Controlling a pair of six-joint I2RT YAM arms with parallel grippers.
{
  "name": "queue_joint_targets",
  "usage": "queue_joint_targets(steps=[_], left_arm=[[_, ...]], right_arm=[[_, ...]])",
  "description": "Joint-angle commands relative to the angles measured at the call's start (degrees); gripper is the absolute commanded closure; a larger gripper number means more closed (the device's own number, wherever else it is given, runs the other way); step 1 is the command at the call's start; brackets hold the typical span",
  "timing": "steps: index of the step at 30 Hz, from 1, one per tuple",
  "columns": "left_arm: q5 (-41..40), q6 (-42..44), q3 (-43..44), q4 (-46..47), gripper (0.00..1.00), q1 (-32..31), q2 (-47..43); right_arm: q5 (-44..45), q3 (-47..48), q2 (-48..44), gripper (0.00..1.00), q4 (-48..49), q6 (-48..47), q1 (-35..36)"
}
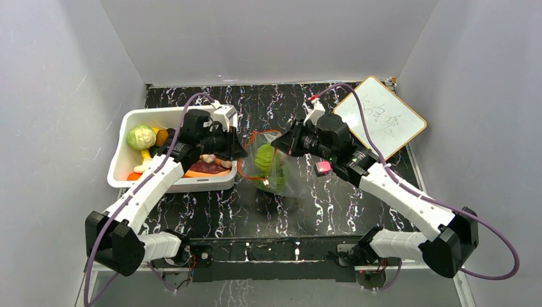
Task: Place the food in the zip-top bag and seal the zipper
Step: Adjust the zipper food storage bag at the center of the board.
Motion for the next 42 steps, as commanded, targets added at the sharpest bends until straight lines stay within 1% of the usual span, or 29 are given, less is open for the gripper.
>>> queue_joint_targets(steps=[1,2,3,5,7,9,11,13,15,17,21,25,32,34,36,41,42], left_arm=[[1.6,1.7,0.4,0.3,0.91,-0.1,-0.2],[1.7,1.4,0.7,0.5,0.99,-0.1,-0.6],[1.7,1.0,1.1,0.7,1.0,-0.1,-0.9],[1.7,0.2,2.4,1.1,1.0,-0.1,-1.3],[2.4,-1.1,4.9,1.3,1.0,-0.1,-0.9],[5.0,-3.4,7.7,2.7,1.0,-0.1,-0.6],[8.5,-7.0,9.1,6.4,1.0,-0.1,-0.6],[11.7,-11.5,8.0,12.2,1.0,-0.1,-1.0],[13.4,-14.6,6.4,16.9,1.0,-0.1,-0.8],[13.7,-15.2,5.9,17.9,1.0,-0.1,0.2],[10.0,-11.9,6.3,13.4,1.0,-0.1,2.0],[6.1,-8.6,7.2,9.2,1.0,-0.2,3.7],[4.1,-7.0,8.7,6.4,1.0,-0.1,5.7],[2.6,-7.3,8.7,5.9,0.92,-0.1,5.5],[1.1,-7.3,8.7,5.6,0.78,-0.1,4.9],[-4.7,-5.4,9.9,2.0,0.41,-0.1,3.0],[-6.5,-4.6,10.3,0.8,0.29,-0.1,2.6]], right_arm=[[0.4,0.6,-2.0,1.0,5.2,-0.4,0.1],[0.8,0.5,-2.0,1.0,5.0,-0.8,0.1],[1.2,0.5,-2.0,1.0,4.5,-1.4,0.1],[3.9,1.1,-2.1,1.0,1.4,-4.0,0.1],[9.3,2.5,-2.0,1.0,-4.0,-7.6,0.1],[15.5,3.9,-2.2,1.0,-8.9,-11.0,0.1],[19.7,4.9,-2.4,1.0,-11.9,-13.3,0.1],[21.6,5.8,-2.6,1.0,-13.3,-14.3,0.1],[21.8,6.3,-2.6,1.0,-14.1,-14.5,0.1],[20.3,6.2,-2.9,1.0,-13.3,-14.4,0.1],[16.1,4.8,-3.9,1.0,-8.8,-13.1,0.1],[15.4,3.2,-4.3,1.0,-6.2,-11.7,0.1],[13.0,2.6,-3.0,1.0,-4.1,-10.6,0.1],[12.5,2.6,-2.8,1.0,-3.7,-10.6,0.1],[12.3,2.9,-2.8,1.0,-3.5,-10.5,0.1],[12.4,2.8,-3.0,1.0,-3.3,-10.4,0.1],[12.4,2.5,-3.2,1.0,-3.1,-10.4,0.1]])
